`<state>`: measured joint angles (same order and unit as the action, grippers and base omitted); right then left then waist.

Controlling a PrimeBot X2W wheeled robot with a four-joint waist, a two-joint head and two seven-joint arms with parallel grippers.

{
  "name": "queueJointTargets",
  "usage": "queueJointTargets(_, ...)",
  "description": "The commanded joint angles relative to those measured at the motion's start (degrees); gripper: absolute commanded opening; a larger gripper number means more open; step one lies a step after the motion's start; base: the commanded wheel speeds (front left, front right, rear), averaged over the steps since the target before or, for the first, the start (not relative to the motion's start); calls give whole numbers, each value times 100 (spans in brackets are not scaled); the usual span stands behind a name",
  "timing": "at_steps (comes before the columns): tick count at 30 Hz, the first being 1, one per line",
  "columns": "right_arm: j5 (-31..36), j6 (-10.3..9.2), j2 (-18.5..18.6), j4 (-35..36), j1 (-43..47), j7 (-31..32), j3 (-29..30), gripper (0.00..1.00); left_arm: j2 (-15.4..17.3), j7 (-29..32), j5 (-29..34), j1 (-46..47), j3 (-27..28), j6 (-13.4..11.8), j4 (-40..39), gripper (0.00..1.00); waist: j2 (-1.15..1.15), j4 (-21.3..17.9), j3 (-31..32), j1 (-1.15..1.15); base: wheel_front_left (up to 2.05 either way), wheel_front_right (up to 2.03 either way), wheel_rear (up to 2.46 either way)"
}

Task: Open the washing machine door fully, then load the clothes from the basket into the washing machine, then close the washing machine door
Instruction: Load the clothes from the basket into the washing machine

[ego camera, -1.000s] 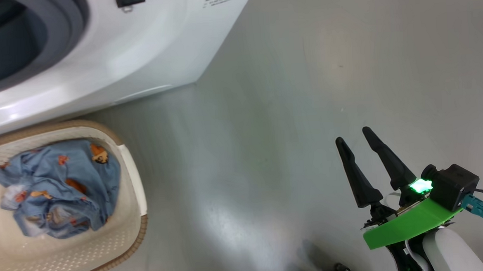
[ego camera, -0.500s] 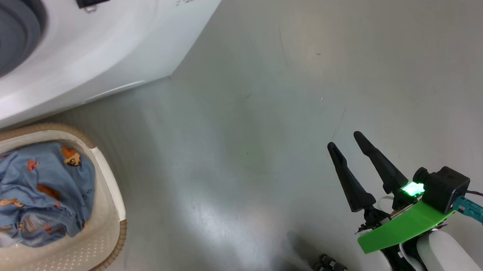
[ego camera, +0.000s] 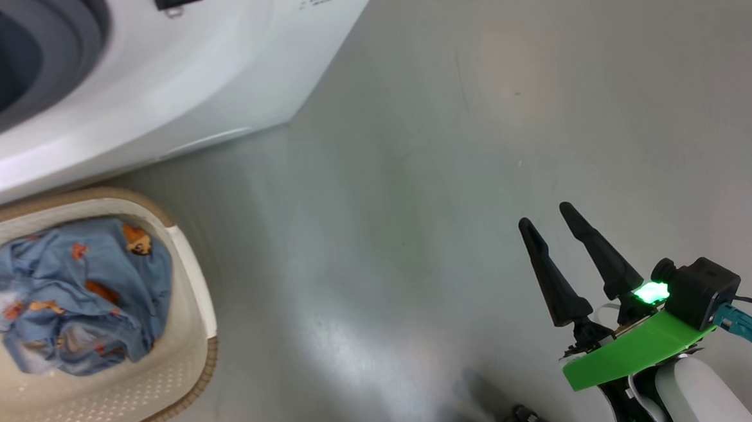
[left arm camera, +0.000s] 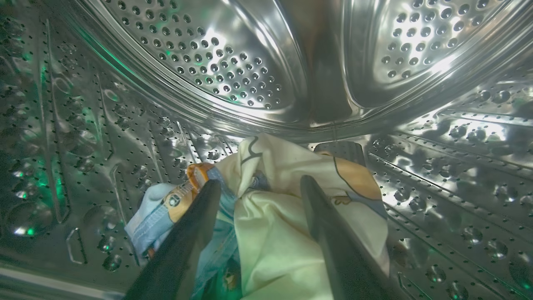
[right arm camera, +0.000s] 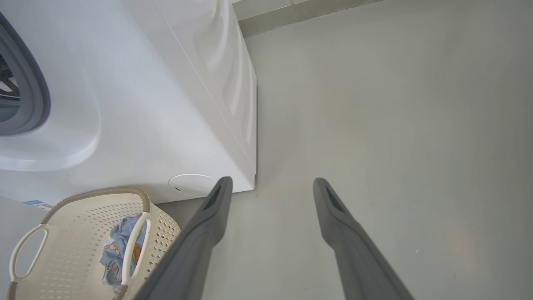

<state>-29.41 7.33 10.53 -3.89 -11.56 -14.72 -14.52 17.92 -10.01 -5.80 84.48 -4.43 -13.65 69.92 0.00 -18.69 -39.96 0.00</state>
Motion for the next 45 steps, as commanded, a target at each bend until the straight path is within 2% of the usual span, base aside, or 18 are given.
queueJointTargets(1, -41, 16, 66, 91, 165, -28, -82, 100, 190, -68, -68, -6, 38, -52, -89, 100, 0, 95, 127, 0, 0, 0, 0)
queueJointTargets(7, -9, 16, 87, 70, 185, -28, -28, 100, -44, -286, -295, -360, 145, -30, 20, 100, 0, 305, 500, 0, 0, 0, 0)
queueJointTargets(18, 108, 16, 69, 79, 415, -28, 179, 100, -539, -491, -566, -1300, 193, 245, -190, 100, 0, 745, 1301, 0, 0, 0, 0)
queueJointTargets(32, 261, 16, 11, 125, 669, -28, 428, 100, -1096, -497, -661, -3475, 407, 434, -2285, 100, 0, 1243, 2013, 0, 0, 0, 0)
queueJointTargets(45, 344, 16, -53, 108, 959, -28, 497, 100, -1465, -498, -549, -5823, 249, 678, -4159, 100, 0, 1523, 2643, 0, 0, 0, 0)
